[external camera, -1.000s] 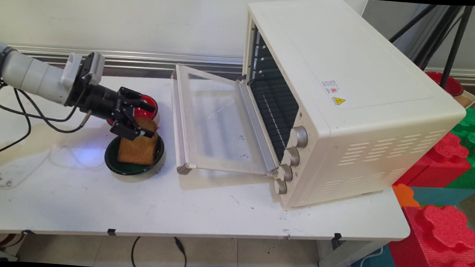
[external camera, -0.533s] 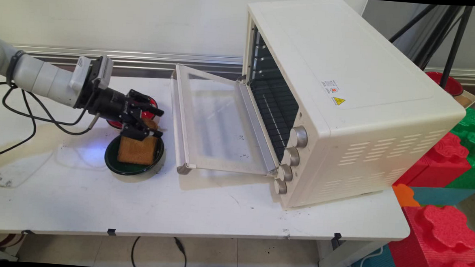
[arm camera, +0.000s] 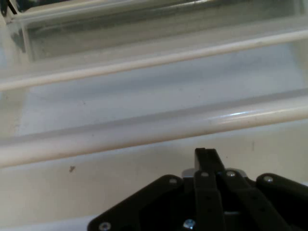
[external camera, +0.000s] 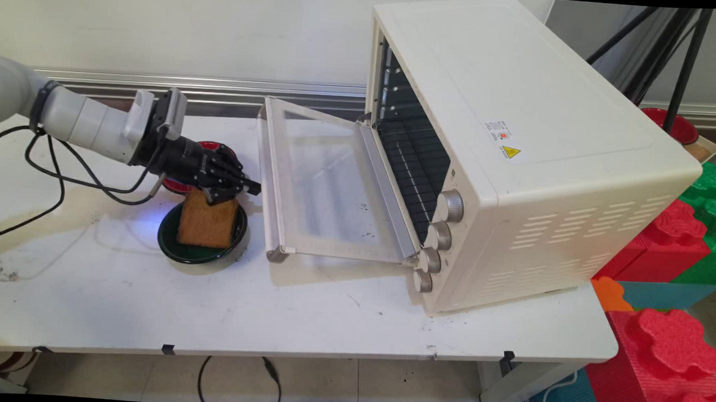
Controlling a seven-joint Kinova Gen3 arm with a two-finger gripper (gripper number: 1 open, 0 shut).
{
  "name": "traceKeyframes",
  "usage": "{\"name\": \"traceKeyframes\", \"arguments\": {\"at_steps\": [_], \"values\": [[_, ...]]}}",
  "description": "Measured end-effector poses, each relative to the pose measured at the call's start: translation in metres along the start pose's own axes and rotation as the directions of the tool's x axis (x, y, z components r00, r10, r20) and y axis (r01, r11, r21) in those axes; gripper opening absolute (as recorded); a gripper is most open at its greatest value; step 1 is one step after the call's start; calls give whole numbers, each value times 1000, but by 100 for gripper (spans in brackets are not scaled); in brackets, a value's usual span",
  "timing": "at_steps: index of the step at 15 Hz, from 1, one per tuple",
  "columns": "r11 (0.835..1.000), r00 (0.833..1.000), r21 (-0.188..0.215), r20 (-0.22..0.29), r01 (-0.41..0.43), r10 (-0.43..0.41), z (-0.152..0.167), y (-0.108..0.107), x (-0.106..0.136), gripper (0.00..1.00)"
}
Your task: Close the oven
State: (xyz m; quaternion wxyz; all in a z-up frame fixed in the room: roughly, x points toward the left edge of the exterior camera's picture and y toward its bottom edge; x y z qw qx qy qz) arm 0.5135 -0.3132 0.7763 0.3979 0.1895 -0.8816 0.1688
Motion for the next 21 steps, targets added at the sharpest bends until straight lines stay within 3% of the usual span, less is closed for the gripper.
{"name": "traceKeyframes", "arguments": {"at_steps": [9, 21], "values": [[1000, 1000, 3, -25, 8, -8, 16, -3, -1, 0], [999, 980, 38, -199, -18, 26, 9, -10, 29, 0]]}}
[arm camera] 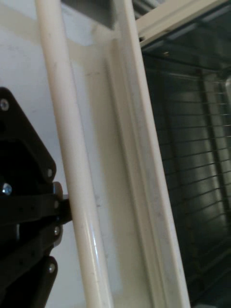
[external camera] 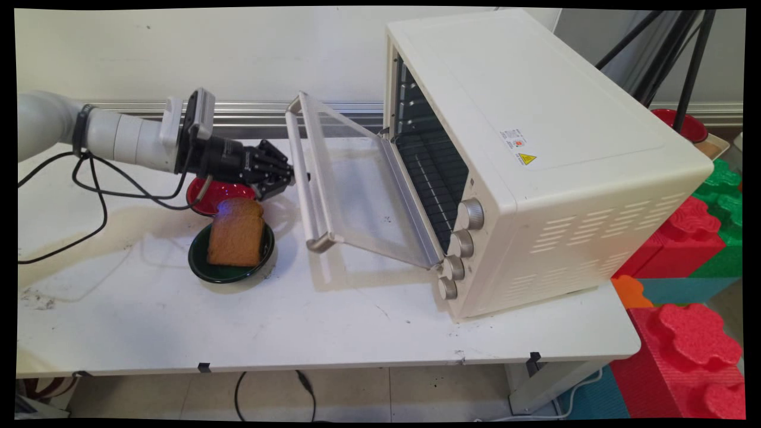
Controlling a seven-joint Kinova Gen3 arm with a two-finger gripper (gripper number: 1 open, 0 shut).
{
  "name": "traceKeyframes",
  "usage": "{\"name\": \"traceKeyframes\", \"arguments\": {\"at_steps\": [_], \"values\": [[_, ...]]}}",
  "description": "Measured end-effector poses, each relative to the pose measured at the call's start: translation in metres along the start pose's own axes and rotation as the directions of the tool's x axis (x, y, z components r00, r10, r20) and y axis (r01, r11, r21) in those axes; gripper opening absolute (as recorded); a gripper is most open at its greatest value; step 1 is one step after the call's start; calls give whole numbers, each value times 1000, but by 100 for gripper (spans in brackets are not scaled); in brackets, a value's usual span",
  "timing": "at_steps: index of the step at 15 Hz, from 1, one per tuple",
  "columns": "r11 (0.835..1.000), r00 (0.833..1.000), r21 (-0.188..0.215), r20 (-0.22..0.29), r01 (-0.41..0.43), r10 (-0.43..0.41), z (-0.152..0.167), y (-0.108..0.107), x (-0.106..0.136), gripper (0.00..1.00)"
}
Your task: Close the oven
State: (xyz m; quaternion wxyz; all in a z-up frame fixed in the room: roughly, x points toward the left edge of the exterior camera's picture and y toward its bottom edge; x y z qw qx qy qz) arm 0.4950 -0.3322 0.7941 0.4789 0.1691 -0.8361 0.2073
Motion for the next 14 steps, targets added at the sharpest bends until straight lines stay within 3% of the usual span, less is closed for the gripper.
{"name": "traceKeyframes", "arguments": {"at_steps": [6, 14], "values": [[1000, 996, 18, -88, -8, 10, 13, -6, 38, 0], [1000, 990, 18, -137, -18, 20, 52, -13, 82, 0]]}}
